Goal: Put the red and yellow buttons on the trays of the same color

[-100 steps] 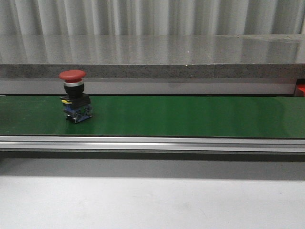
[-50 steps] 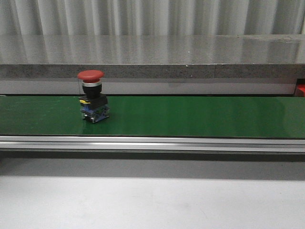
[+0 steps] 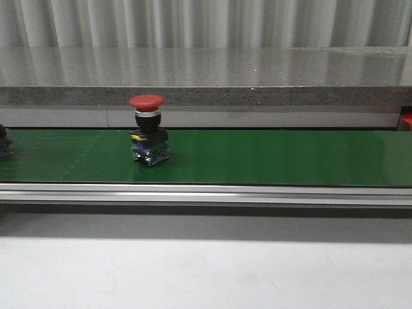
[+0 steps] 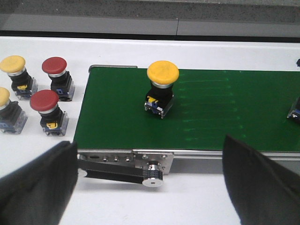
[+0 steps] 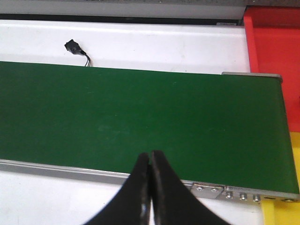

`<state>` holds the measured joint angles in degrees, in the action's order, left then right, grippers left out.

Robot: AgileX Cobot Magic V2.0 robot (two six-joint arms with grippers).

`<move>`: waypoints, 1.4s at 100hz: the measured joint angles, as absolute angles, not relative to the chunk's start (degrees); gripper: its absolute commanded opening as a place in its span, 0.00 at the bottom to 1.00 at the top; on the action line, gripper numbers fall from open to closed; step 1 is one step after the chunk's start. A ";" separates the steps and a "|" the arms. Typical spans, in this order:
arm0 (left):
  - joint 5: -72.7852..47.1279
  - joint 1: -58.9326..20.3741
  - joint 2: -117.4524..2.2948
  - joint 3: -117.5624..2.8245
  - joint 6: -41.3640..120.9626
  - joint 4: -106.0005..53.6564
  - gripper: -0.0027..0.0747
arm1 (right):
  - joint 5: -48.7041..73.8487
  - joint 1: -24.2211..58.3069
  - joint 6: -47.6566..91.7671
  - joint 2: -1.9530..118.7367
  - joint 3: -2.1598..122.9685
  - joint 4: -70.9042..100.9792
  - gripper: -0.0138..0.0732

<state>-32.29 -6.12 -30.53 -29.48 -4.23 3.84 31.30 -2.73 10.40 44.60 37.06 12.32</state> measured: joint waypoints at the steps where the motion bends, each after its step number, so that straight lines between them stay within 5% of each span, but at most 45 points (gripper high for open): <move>1: -32.29 -6.12 -30.53 -29.27 -4.23 3.81 0.65 | 31.30 -2.73 10.40 44.60 37.06 12.32 0.08; 24: -32.29 -6.12 -25.19 -26.31 -4.23 3.72 0.01 | 31.30 -2.73 10.40 44.60 37.06 12.32 0.08; 55: -32.29 -6.12 -25.06 -26.11 -4.23 3.72 0.01 | 31.41 -2.73 10.40 44.60 37.06 12.32 0.16; 62: -32.29 -6.12 -25.06 -26.11 -4.23 3.72 0.01 | 32.03 -2.73 10.40 44.60 37.06 12.32 0.30; 83: -32.29 -6.12 -25.06 -26.11 -4.23 3.72 0.01 | 33.74 -2.73 10.40 44.60 37.06 12.32 0.93; 111: -32.29 -6.12 -25.06 -26.11 -4.23 3.61 0.01 | 38.08 -1.09 11.67 46.17 37.97 14.97 0.89; 140: -32.29 -6.12 -25.06 -26.11 -4.25 3.61 0.01 | 37.99 11.52 13.14 57.83 43.56 15.97 0.89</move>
<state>-32.29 -6.12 -25.06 -26.11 -4.25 3.61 37.99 11.52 13.14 57.83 43.56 15.97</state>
